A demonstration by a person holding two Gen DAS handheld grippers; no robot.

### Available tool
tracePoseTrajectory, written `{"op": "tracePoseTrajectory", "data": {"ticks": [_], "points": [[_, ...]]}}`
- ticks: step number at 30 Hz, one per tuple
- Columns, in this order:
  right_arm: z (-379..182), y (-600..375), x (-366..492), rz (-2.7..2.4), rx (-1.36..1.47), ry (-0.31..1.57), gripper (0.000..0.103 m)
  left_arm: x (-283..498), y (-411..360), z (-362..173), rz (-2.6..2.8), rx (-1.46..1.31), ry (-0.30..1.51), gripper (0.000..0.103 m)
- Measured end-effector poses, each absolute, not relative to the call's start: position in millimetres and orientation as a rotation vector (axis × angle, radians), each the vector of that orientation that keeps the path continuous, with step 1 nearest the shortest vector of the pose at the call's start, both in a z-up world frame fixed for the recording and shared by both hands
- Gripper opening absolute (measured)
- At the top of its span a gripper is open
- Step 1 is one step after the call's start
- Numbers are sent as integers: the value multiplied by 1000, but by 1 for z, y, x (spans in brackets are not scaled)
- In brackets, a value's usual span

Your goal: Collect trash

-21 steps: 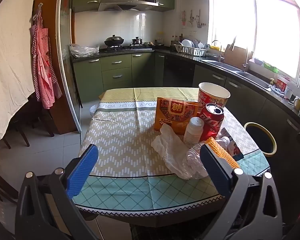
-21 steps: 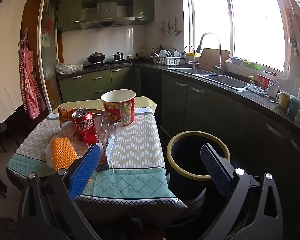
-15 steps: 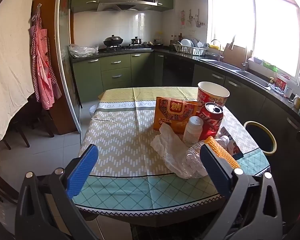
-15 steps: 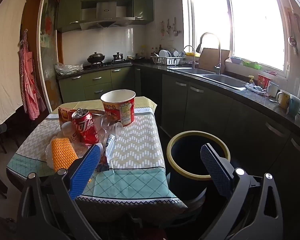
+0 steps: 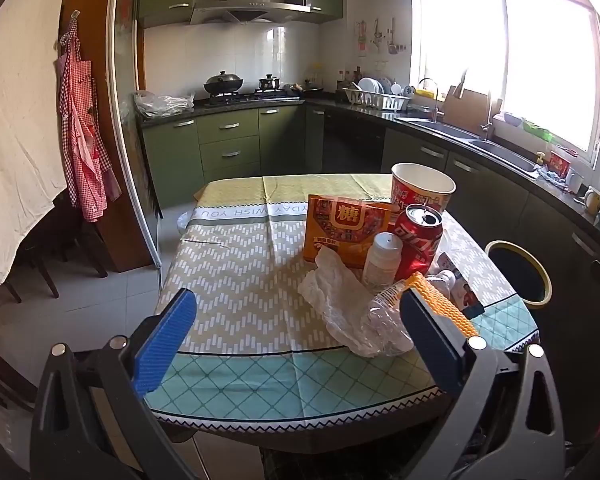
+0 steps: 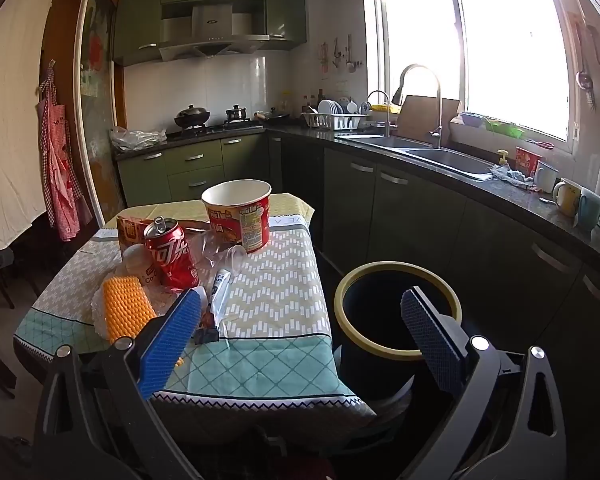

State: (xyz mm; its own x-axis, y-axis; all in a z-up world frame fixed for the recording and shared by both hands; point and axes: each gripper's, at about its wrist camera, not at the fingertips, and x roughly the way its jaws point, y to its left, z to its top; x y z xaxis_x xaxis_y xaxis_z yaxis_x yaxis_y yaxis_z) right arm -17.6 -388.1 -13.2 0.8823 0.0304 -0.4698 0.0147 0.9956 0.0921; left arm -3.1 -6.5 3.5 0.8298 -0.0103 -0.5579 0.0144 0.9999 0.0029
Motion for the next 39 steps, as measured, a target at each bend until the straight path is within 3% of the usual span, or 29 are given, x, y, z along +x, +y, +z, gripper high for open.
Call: {"op": "tracePoseTrajectory", "data": {"ticks": [39], "points": [[-17, -386, -14, 9, 97, 495, 99, 0, -7, -4, -23, 19, 608, 97]]}}
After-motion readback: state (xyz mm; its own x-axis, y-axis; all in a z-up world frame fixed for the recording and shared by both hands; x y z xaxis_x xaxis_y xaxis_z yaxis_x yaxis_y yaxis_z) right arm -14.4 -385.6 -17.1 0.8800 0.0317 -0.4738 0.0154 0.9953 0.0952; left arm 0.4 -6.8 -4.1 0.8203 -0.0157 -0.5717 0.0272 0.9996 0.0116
